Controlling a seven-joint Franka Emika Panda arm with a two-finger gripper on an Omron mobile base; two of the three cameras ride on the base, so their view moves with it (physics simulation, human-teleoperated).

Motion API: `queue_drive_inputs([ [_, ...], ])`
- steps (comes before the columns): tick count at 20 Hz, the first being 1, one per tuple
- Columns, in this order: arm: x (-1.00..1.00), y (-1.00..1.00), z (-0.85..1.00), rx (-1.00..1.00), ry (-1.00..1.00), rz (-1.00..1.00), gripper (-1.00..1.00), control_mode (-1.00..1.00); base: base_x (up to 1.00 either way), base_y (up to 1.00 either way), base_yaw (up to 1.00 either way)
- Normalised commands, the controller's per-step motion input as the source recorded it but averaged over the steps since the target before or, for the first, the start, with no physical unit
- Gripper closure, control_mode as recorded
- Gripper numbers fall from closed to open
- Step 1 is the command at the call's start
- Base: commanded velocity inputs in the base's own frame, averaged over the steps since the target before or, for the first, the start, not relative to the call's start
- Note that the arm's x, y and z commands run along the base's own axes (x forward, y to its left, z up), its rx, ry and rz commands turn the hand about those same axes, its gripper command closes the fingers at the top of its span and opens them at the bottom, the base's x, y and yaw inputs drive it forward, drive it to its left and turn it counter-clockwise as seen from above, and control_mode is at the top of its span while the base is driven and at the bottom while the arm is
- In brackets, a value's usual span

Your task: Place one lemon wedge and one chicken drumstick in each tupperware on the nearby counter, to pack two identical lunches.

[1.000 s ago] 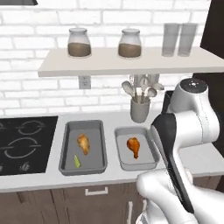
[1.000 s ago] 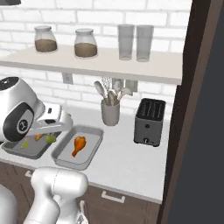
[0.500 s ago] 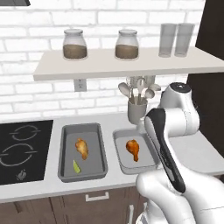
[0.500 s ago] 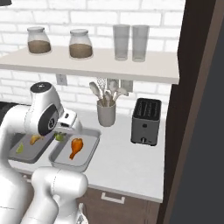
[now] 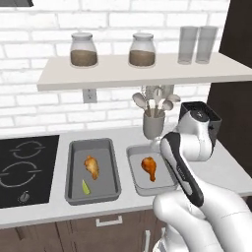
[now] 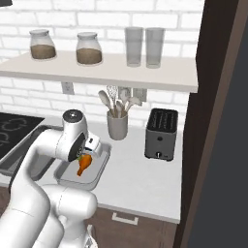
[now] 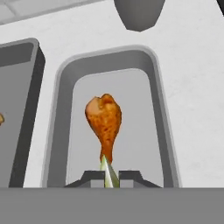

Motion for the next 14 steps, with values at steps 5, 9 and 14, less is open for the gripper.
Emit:
queue_drive_inputs([
  [5,0.22,-0.07,-0.36,-0.12,-0.04,-0.03,1.00,-1.00,0.00,0.00,0.00],
  [9,0.00,-0.05,-0.27,-0.08,0.02,-0.03,1.00,-1.00,0.00,0.00,0.00],
  [14,0.07,-0.11,-0.18,-0.03,0.00,-0.01,-1.00,-1.00,0.00,0.00,0.00],
])
